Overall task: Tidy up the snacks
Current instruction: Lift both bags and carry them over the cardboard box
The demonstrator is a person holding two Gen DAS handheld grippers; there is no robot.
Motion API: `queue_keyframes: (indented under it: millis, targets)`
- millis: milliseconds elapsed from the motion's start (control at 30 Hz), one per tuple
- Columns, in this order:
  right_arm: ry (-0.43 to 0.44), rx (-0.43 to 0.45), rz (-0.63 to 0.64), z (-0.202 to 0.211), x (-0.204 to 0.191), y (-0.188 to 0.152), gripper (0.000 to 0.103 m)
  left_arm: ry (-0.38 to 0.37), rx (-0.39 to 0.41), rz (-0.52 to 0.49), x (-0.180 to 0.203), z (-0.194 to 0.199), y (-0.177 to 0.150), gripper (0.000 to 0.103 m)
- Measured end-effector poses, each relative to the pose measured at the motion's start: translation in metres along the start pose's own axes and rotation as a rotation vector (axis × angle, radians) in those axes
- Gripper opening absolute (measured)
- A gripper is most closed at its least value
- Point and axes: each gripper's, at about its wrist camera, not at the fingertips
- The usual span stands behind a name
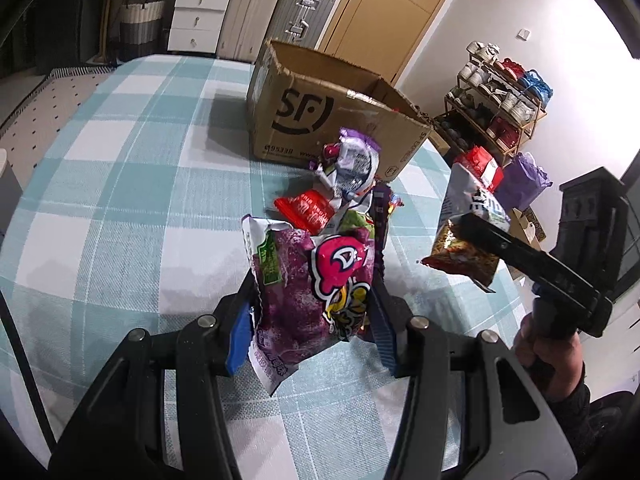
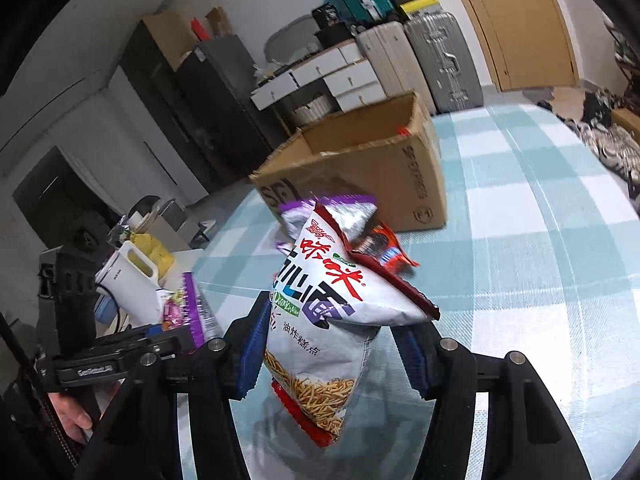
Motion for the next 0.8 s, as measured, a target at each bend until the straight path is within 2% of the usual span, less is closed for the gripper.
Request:
queue_keyframes:
  millis: [533, 800]
  targets:
    - [0.035, 0.061, 0.132, 0.034, -0.053, 0.041, 0.059, 0.002, 0.066, -0.081, 0.022, 0.025, 0.048, 0.048]
    - [0.021, 0.037, 0.184, 0.026, -0.068, 0.063, 0.059, 0.017, 0.083, -0.119, 0.032, 0.022, 0.071, 0.048]
Point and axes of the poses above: each gripper's, at about its wrist camera, not at the fingertips, and z roughly against the way its jaws point, x to its right, y to its top, and after that the axes turned 3 degrees about y, right-handed
